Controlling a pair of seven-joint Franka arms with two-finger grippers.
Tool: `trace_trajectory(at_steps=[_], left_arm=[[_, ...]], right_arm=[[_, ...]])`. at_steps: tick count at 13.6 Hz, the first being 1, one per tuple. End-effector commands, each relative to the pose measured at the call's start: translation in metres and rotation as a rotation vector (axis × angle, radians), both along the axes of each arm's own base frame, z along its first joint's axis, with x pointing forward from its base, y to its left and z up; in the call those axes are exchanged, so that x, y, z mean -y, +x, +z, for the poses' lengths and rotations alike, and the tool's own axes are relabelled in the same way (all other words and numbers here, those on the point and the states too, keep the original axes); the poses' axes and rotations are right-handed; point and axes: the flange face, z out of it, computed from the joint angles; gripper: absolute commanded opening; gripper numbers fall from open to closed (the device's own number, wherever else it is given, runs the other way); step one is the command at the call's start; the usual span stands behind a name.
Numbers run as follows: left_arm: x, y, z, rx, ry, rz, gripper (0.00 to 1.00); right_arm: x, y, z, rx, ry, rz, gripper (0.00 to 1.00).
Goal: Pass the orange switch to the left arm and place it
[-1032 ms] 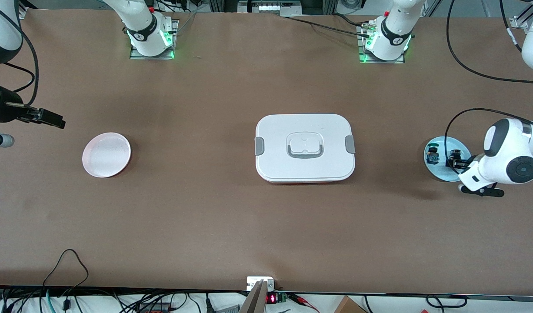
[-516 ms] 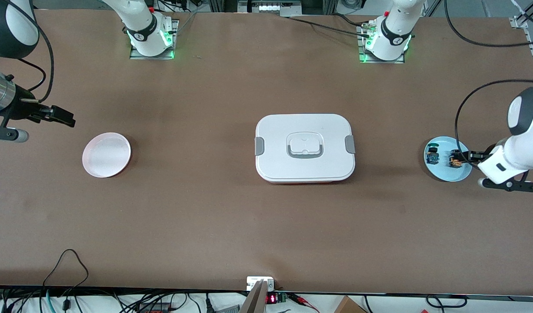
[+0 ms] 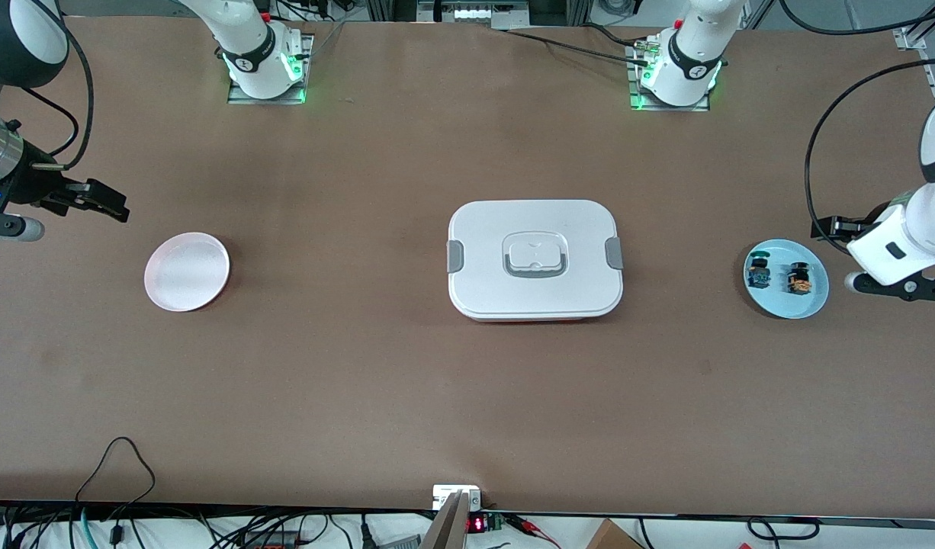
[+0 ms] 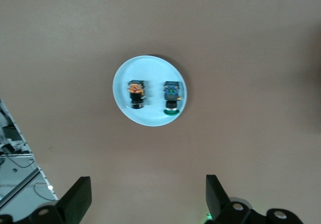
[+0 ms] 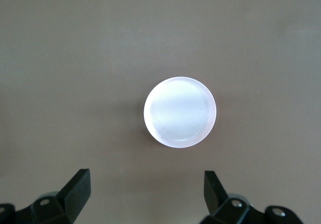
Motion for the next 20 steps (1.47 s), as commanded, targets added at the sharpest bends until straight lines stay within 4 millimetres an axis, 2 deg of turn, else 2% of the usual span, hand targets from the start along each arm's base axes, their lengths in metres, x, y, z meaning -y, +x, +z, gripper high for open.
trace_trajectory(at_steps=[1, 3, 5, 6, 8, 11, 13, 16, 20], left_arm=[[0.003, 0.002, 0.029, 0.019, -0.079, -0.005, 1.0], [0.008, -0.004, 0.047, 0.013, -0.163, 0.016, 1.0], [0.023, -0.017, 0.069, 0.014, -0.191, 0.03, 1.0], [0.042, -0.023, 0.077, 0.003, -0.178, 0.021, 1.0], [0.058, -0.032, 0.096, 0.022, -0.188, 0.048, 1.0], [0.055, -0.044, 0.117, 0.059, -0.228, 0.101, 1.0], [0.044, -0.046, 0.118, 0.059, -0.255, 0.143, 1.0], [0.012, -0.041, 0.105, 0.08, -0.299, 0.214, 1.0], [0.014, -0.052, 0.095, 0.121, -0.27, 0.19, 1.0]], right_arm=[[-0.003, 0.0, 0.013, 0.015, 0.013, 0.044, 1.0], [-0.006, 0.0, 0.022, 0.021, 0.01, 0.053, 1.0], [0.003, 0.002, 0.04, 0.055, 0.015, 0.037, 1.0], [0.005, 0.001, 0.045, 0.049, 0.013, 0.036, 1.0], [-0.002, 0.0, 0.052, 0.042, 0.008, 0.052, 1.0], [0.0, -0.004, 0.051, 0.016, 0.012, 0.051, 1.0], [0.001, -0.01, 0.052, -0.016, 0.009, 0.07, 1.0], [0.002, -0.013, 0.052, -0.032, 0.021, 0.065, 1.0], [0.001, -0.013, 0.053, -0.032, 0.02, 0.072, 1.0]])
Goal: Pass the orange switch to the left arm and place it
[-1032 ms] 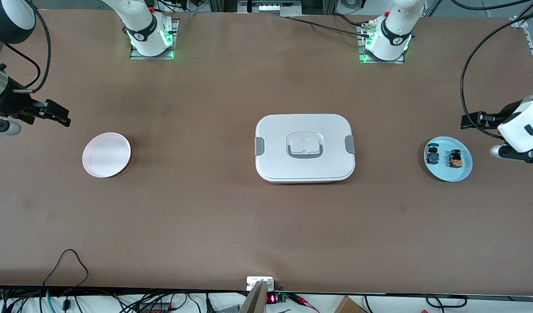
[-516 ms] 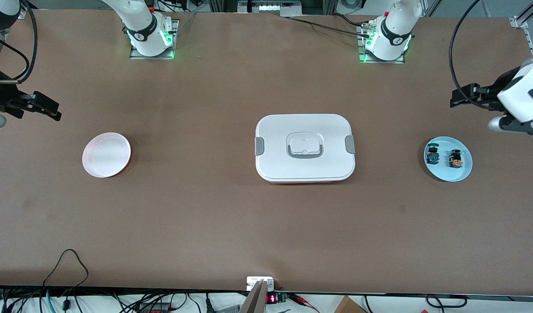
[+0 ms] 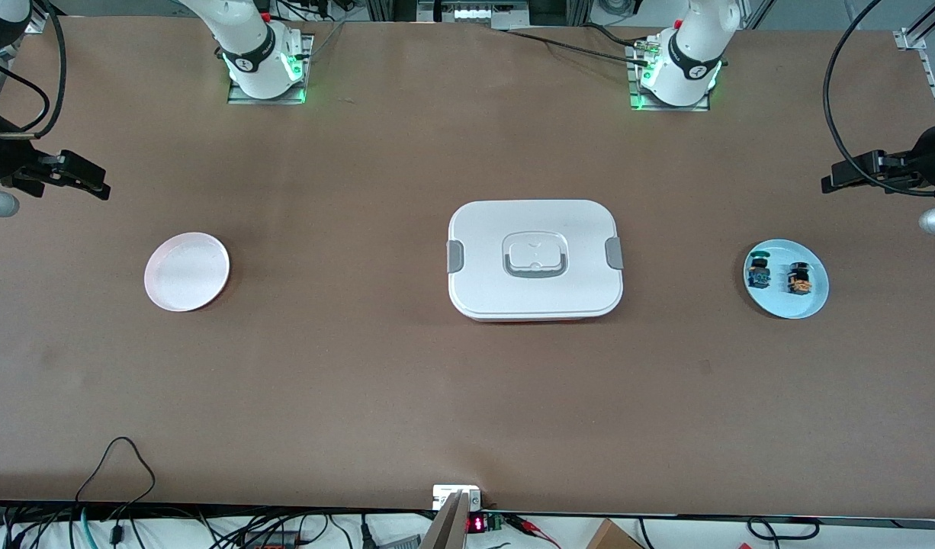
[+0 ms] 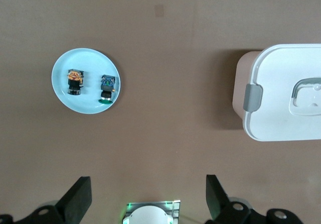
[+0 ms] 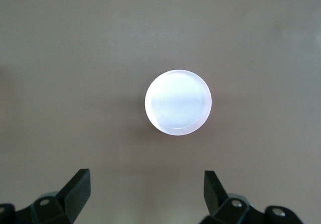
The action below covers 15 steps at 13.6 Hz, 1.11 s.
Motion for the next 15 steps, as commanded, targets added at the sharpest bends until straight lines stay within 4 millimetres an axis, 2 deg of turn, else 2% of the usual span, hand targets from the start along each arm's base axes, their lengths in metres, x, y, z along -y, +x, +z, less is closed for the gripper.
trace_trajectory(at_steps=[1, 2, 4, 8, 10, 12, 15], left_arm=[[0.01, -0.022, -0.005, 0.032, 0.049, -0.034, 1.0], [0.022, -0.025, -0.007, 0.046, 0.082, -0.061, 1.0], [0.022, -0.028, -0.009, 0.074, 0.096, -0.086, 1.0], [0.017, -0.018, -0.015, 0.082, 0.096, -0.113, 1.0], [0.017, -0.018, -0.012, 0.087, 0.104, -0.115, 1.0], [0.021, -0.015, 0.003, 0.121, 0.109, -0.117, 1.0], [0.021, -0.018, 0.009, 0.118, 0.107, -0.117, 1.0]], right_arm=[[-0.002, -0.004, 0.008, -0.001, 0.015, 0.017, 1.0], [-0.002, -0.004, 0.008, -0.001, 0.015, 0.019, 1.0], [-0.003, -0.004, 0.008, -0.001, 0.016, 0.017, 1.0], [-0.002, -0.004, 0.008, -0.001, 0.015, 0.019, 1.0], [-0.003, -0.004, 0.008, -0.001, 0.017, 0.019, 1.0], [-0.001, -0.004, 0.008, -0.001, 0.017, 0.017, 1.0], [-0.002, -0.004, 0.008, -0.001, 0.017, 0.017, 1.0]])
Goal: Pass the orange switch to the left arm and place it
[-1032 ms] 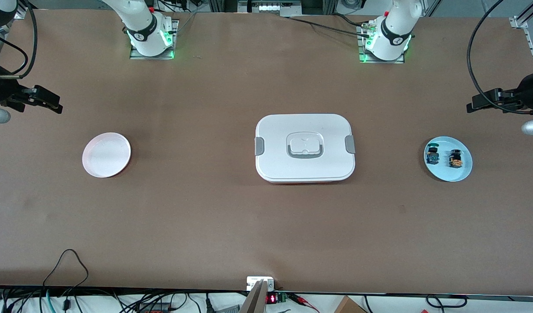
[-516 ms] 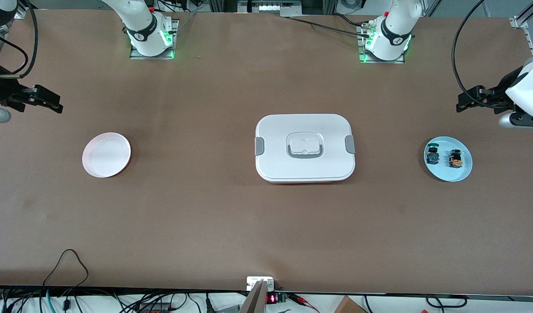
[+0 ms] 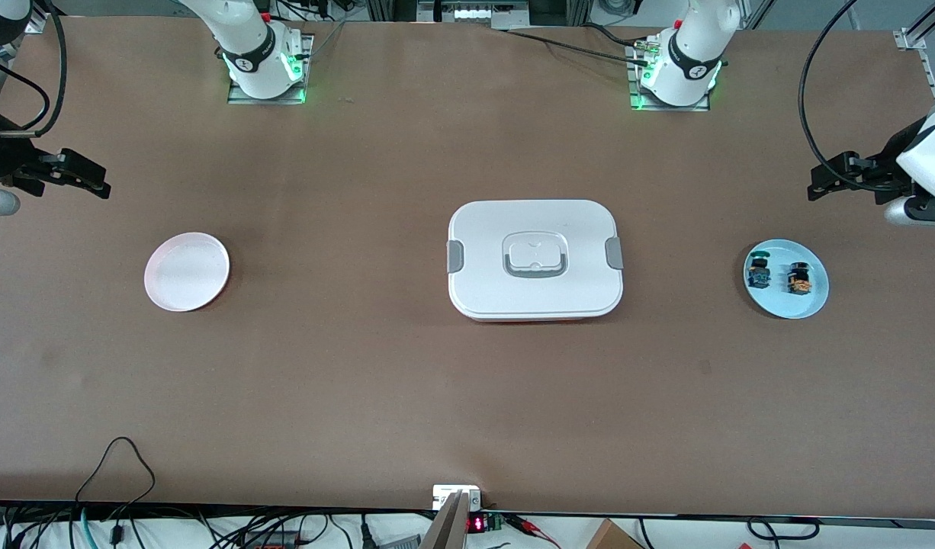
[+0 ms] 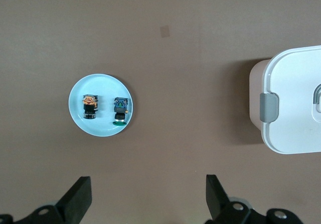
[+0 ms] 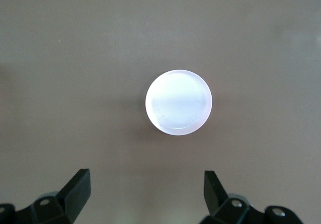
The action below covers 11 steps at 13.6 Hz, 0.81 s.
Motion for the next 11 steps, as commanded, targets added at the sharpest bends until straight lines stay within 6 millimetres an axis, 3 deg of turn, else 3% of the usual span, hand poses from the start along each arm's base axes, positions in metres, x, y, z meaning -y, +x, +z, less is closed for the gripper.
trace_trajectory(at_steps=[1, 4, 9, 11], left_arm=[[0.0, -0.006, 0.013, 0.002, 0.023, -0.023, 1.0], [0.001, -0.009, 0.026, 0.006, 0.023, -0.015, 1.0], [-0.007, -0.01, 0.021, -0.02, 0.023, 0.004, 1.0], [-0.007, -0.002, 0.013, -0.023, 0.03, 0.001, 1.0]], right_arm=[[0.0, -0.004, 0.008, -0.001, 0.016, 0.011, 1.0], [-0.002, -0.004, 0.008, -0.001, 0.016, 0.013, 1.0], [-0.001, -0.004, 0.008, -0.001, 0.016, 0.01, 1.0], [-0.001, -0.004, 0.008, -0.001, 0.016, 0.01, 1.0]])
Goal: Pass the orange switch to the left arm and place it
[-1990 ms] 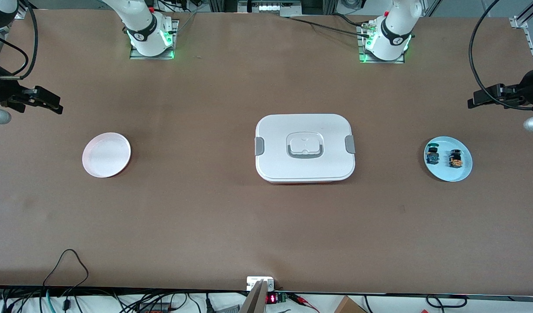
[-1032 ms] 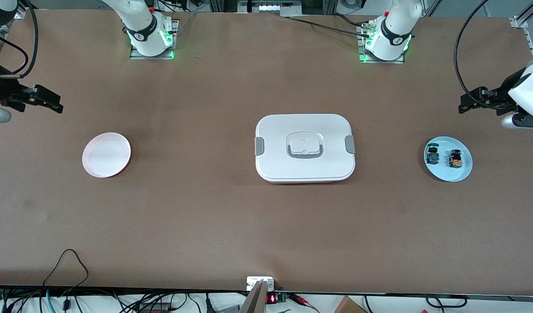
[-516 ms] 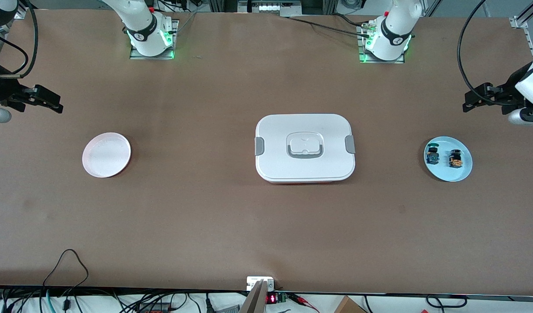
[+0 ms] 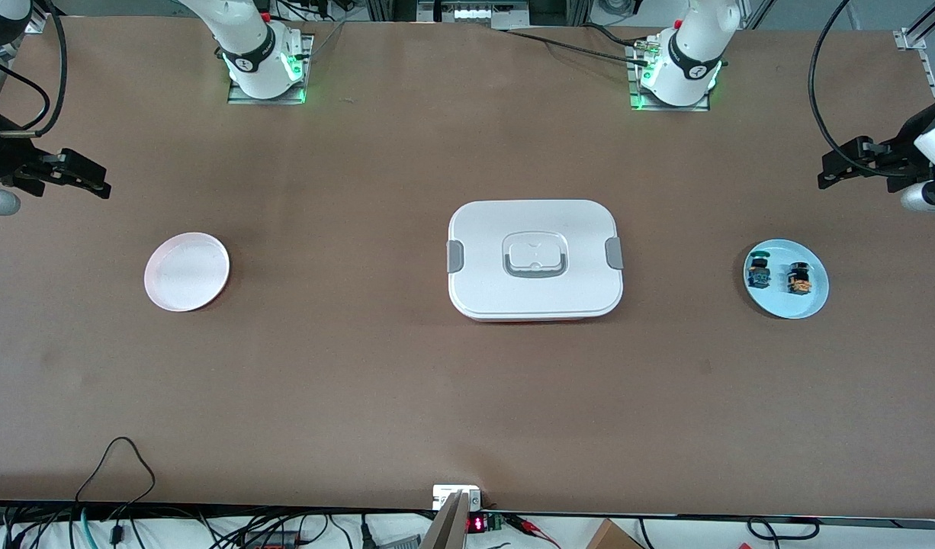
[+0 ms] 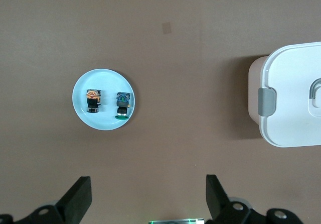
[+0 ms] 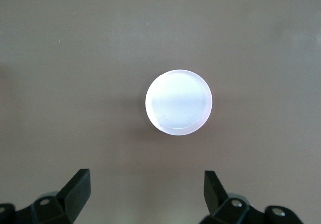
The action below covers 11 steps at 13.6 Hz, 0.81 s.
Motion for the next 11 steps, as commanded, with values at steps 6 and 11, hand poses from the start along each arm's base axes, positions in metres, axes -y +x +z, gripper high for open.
trace_trajectory(at_steps=[6, 11], left_arm=[[-0.005, 0.003, -0.001, -0.016, 0.028, -0.007, 1.0], [-0.007, 0.004, -0.003, -0.015, 0.027, -0.001, 1.0]], right_arm=[[0.0, -0.004, 0.008, 0.0, 0.016, 0.006, 1.0], [0.0, -0.004, 0.008, 0.0, 0.016, 0.008, 1.0]])
